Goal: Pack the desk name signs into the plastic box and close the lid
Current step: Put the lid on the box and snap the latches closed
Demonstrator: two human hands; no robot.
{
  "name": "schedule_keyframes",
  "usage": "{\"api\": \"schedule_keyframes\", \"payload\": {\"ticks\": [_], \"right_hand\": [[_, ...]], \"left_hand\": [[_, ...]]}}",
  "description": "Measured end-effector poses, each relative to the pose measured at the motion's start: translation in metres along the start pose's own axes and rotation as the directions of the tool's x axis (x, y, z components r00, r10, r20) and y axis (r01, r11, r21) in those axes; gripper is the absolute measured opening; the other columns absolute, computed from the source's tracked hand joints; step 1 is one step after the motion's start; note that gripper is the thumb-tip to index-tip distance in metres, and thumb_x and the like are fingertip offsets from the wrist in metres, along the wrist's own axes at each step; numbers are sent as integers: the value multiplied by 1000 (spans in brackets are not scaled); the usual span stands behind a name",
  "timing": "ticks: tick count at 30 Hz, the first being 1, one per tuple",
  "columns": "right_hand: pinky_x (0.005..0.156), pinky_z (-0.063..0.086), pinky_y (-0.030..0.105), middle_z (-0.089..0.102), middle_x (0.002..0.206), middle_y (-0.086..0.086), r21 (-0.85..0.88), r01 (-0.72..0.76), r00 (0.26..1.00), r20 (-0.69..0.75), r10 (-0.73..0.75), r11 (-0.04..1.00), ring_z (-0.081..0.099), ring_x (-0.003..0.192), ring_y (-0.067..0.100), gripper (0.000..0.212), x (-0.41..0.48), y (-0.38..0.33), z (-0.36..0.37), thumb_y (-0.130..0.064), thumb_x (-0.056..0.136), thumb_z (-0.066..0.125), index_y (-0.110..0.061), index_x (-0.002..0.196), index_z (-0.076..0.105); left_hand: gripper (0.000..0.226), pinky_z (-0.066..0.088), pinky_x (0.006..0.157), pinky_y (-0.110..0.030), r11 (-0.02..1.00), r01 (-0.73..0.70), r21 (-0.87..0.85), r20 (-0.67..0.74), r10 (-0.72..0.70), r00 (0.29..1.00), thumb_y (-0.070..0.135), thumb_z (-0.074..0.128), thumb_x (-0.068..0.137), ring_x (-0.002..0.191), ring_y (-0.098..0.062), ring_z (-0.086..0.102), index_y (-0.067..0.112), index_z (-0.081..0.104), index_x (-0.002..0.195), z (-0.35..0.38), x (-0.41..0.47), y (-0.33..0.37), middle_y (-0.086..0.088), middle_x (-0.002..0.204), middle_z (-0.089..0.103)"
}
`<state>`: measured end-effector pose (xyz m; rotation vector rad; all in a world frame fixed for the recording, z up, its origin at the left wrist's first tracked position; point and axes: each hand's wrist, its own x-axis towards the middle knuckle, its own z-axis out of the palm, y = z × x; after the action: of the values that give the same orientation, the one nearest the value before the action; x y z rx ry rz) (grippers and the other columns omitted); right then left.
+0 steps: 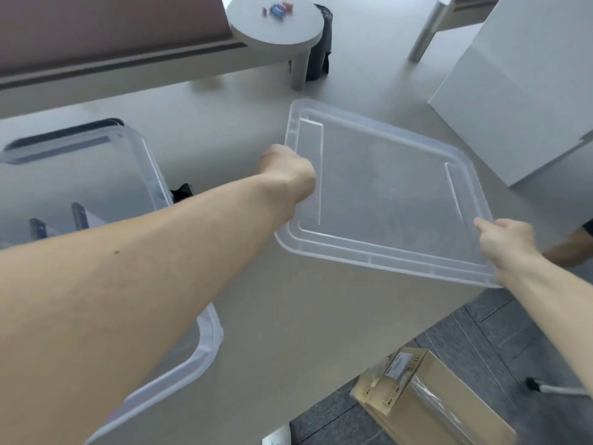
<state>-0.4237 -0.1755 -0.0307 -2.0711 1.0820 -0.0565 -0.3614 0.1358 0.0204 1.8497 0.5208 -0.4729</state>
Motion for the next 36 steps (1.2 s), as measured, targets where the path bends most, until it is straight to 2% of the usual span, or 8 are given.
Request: {"api": "schedule_keyframes", "payload": {"ticks": [4,8,10,14,22,26,30,36], "right_hand": [[106,42,41,60,132,16,91,58,997,-61,-53,994,57,124,33,42,-14,-36,-14,-18,98,57,0,137,54],[74,46,28,59,102,9,235,125,992,-41,-118,964,57,74,15,11,-36,-81,-15,-18,99,56,-14,95,66],[72,46,28,62,92,5,293,133,991,-29,-131,947,52,66,8,6,-48,-102,-13,-19,99,57,-18,96,62],[82,52,37,61,72,-3,390,131,988,20,-150,911,58,62,11,5,-86,-138,-9,-20,95,60,-19,93,64],[65,46,24,58,71,-5,418,218,960,72,-272,882,55,60,11,19,-195,-196,-3,-22,101,54,-20,83,58],[73,50,36,60,68,-3,391,231,962,48,-270,891,58,63,19,22,-242,-221,-7,-26,96,55,-18,76,59],[88,57,53,66,76,2,352,288,947,33,-320,890,64,76,31,30,-261,-232,-8,-44,84,53,-19,69,59],[88,57,52,72,88,9,333,410,892,48,-449,849,70,90,38,32,-320,-261,-31,-42,96,53,-19,75,61]], "left_hand": [[15,60,90,-50,968,-185,-168,-202,150,968,5,45,84,98,-35,74,16,55,82,-38,-13,21,-9,93,66],[20,62,85,-40,942,-296,-157,-308,238,921,3,42,97,83,-25,72,18,55,99,-86,-33,34,1,83,63],[20,59,73,-33,935,-314,-165,-364,238,900,7,39,104,69,-17,65,15,54,114,-110,-41,36,3,83,61],[17,55,62,-28,934,-320,-156,-463,217,859,17,37,108,63,-10,61,16,53,113,-166,-65,29,3,88,61],[25,52,65,-30,930,-342,-132,-623,190,758,33,42,109,58,-13,59,14,58,112,-267,-130,6,5,81,64],[29,50,60,-29,927,-341,-156,-676,151,721,32,43,109,63,-19,61,11,60,116,-301,-162,4,5,80,65],[23,57,84,-42,923,-354,-154,-690,156,707,31,43,108,91,-31,70,15,60,109,-328,-193,0,3,83,67],[20,54,69,-34,890,-443,-110,-749,219,625,32,46,107,70,-19,60,17,59,103,-371,-242,-6,-4,84,69]]}}
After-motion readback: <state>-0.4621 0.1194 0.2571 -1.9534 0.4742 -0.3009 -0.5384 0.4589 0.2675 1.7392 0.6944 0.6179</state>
